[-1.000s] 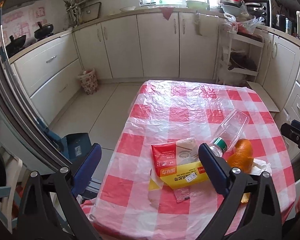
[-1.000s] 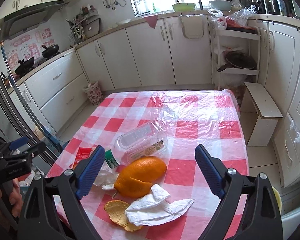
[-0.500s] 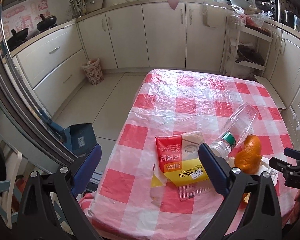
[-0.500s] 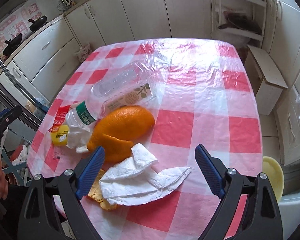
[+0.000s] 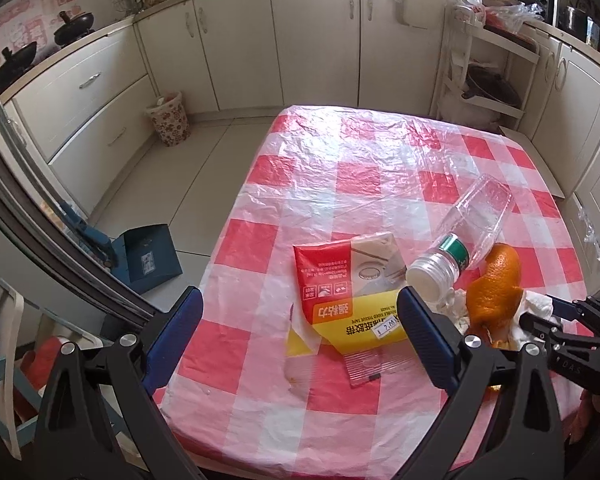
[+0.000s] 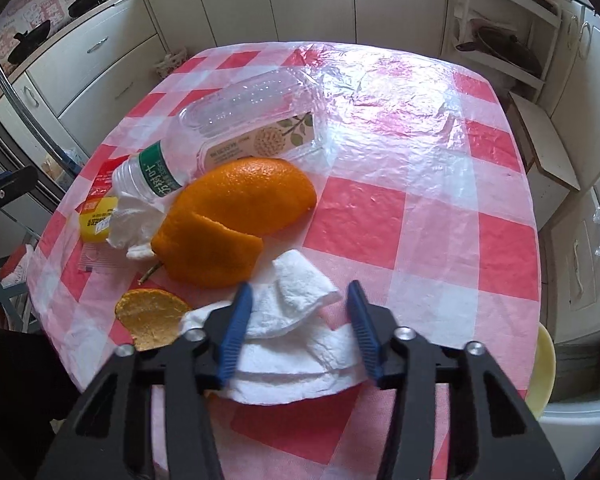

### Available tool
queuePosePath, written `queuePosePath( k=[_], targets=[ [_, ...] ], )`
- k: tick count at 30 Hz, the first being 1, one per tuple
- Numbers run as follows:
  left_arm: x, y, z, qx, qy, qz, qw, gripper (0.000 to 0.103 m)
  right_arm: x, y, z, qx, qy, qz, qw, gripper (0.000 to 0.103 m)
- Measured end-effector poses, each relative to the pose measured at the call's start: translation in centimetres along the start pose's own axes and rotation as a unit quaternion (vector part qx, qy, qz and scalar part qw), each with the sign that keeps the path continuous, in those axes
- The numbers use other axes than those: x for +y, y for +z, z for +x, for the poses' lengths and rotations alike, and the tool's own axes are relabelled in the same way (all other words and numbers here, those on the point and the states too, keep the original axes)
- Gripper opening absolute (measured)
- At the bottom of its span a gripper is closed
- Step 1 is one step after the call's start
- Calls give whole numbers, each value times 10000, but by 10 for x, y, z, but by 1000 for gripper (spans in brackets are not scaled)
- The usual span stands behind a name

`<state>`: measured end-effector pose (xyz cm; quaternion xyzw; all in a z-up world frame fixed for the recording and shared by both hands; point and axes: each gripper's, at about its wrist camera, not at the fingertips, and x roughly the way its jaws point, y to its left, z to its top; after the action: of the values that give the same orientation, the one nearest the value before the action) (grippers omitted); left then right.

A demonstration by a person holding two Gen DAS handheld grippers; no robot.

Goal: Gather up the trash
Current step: 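Grasp the clear plastic bottle by its cap with the left tool while the right tool grasps the white tissue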

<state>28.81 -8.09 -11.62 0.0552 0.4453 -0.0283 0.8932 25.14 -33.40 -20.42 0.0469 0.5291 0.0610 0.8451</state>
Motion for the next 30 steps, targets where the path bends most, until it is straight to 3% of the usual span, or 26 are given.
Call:
queuePosePath(
  k=[1,4,10,13,16,20,24,27,30],
  targets=[
    [-4,-1,2,44,-35,73,10000,94,-3,0,-2,13,130,79,9999,29],
    [-20,-5,8,217,-260,348,9988,94,-13,-1,-13,-167,291,279,9990,24],
    [-48,-12,26,625,-681,506,9944,94,-31,1,-37,-566,663,691,9938,24],
    [-59,-6,24,438,-709,490,9953,94,-35,1,-41,-600,724,758,9927,24],
    [-76,7,26,167,-507,753,9957,94,-39,-1,-43,-618,756,813,9919,24],
    [-108,17,55,293,-88,1413,9895,94,-45,1,-46,-678,768,882,9908,25],
    [-129,16,65,343,-83,1923,9807,93,-52,-1,-49,-702,791,952,9898,28],
    [-147,13,69,200,122,2466,9688,94,-54,-1,-44,-594,787,969,9904,35],
    [-148,17,74,330,-73,2429,9695,91,-52,-2,-35,-410,667,891,9929,64]
  ],
)
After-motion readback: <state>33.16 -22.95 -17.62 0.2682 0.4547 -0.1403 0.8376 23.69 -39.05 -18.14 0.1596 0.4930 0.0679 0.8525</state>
